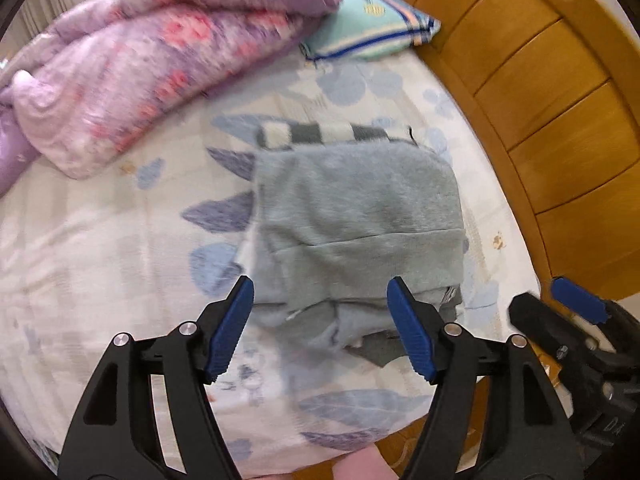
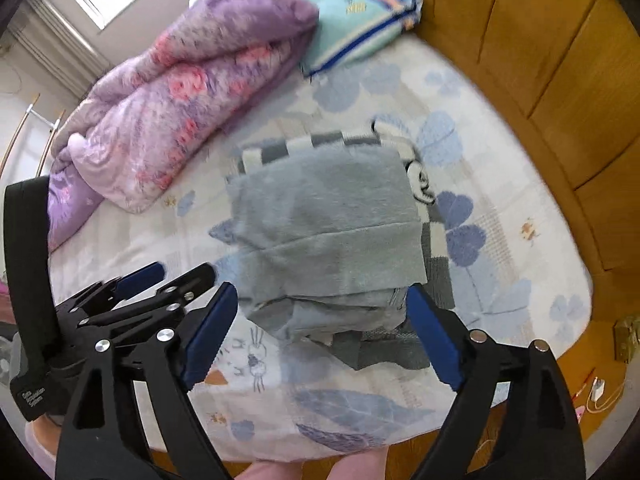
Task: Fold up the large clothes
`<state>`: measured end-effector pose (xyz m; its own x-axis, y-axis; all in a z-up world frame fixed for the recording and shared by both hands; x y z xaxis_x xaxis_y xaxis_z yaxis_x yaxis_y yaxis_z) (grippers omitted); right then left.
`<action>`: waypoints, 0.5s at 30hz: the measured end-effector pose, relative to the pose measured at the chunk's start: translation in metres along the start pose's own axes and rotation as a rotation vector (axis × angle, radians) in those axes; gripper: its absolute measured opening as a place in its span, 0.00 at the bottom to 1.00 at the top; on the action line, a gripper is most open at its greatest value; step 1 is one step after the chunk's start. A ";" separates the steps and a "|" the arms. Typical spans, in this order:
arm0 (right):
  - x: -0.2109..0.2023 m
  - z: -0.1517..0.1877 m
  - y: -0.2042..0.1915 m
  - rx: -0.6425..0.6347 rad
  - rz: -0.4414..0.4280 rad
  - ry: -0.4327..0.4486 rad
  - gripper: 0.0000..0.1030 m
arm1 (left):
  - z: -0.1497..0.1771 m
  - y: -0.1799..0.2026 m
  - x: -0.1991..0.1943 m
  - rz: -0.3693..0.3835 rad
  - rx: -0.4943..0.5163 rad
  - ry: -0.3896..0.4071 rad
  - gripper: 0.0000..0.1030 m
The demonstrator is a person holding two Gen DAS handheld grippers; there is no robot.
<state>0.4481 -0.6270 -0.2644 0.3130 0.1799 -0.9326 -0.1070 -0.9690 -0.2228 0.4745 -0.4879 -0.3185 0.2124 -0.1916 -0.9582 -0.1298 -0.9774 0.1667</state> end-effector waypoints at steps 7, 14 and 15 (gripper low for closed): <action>-0.068 0.037 -0.045 0.017 0.062 0.219 0.85 | 0.029 -0.034 -0.098 0.005 0.051 0.132 0.68; -0.121 0.073 -0.092 0.038 0.094 0.329 0.89 | 0.073 -0.064 -0.180 -0.013 0.125 0.247 0.68; -0.122 0.075 -0.097 0.039 0.095 0.323 0.89 | 0.078 -0.066 -0.189 -0.013 0.137 0.266 0.68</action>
<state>0.3496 -0.5427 -0.1505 0.5821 0.0204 -0.8129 -0.1837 -0.9705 -0.1559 0.3677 -0.3800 -0.1662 0.4586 -0.2130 -0.8628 -0.2505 -0.9625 0.1045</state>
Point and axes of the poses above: each gripper's, at about its wrist camera, not at the fingertips, and x roughly the way its jaws point, y to its right, z to its underside, the point moved 7 cm from there along x, roughly the way its jaws point, and after that the axes turned 1 degree about -y, right-handed, at the moved point
